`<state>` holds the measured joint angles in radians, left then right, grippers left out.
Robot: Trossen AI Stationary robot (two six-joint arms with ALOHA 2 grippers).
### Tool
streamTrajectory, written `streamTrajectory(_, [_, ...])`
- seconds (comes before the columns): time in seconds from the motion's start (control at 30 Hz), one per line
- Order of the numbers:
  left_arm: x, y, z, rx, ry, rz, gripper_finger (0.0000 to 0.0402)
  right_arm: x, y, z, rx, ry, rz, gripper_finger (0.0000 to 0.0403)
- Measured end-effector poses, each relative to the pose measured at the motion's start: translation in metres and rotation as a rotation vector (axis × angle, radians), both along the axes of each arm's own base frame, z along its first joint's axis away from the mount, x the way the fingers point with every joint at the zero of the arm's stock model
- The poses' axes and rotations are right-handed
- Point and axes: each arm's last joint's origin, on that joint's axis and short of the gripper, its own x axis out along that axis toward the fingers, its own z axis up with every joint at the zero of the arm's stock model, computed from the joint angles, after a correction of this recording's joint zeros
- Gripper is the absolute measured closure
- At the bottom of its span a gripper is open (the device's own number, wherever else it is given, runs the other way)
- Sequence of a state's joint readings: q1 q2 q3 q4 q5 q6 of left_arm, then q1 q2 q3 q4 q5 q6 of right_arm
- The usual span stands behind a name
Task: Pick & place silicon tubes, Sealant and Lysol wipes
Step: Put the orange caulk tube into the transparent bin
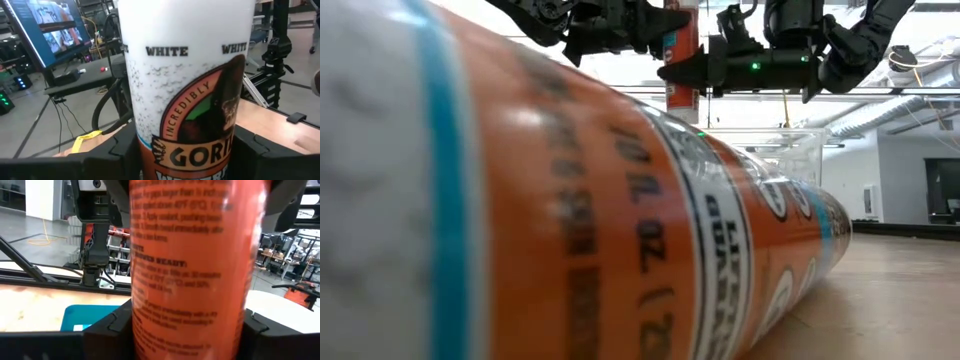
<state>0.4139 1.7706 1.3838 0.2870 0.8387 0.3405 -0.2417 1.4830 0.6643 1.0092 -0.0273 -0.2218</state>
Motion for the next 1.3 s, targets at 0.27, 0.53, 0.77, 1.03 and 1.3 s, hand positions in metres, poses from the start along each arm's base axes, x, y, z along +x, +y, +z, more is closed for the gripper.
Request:
streamTrajectory(0.27, [-0.001,0.006,0.001,-0.056,0.029,0.1,0.0122,-0.003,-0.002,0.0,-0.001,0.033,-0.098,0.0212])
streamTrajectory(0.53, [-0.025,0.018,0.018,-0.09,0.071,0.163,0.0063,-0.023,-0.008,-0.001,0.003,0.287,-0.253,0.0212])
streamTrajectory(0.77, [-0.044,0.031,0.024,-0.136,0.141,0.219,0.0052,-0.052,-0.023,-0.008,0.022,0.549,-0.476,0.0212])
streamTrajectory(1.03, [-0.049,0.038,0.02,-0.191,0.19,0.244,0.0051,-0.057,-0.038,-0.015,0.066,0.593,-0.536,0.0214])
streamTrajectory(1.3, [-0.049,0.037,0.019,-0.199,0.206,0.242,0.005,-0.056,-0.043,-0.008,-0.124,0.597,-0.602,0.0214])
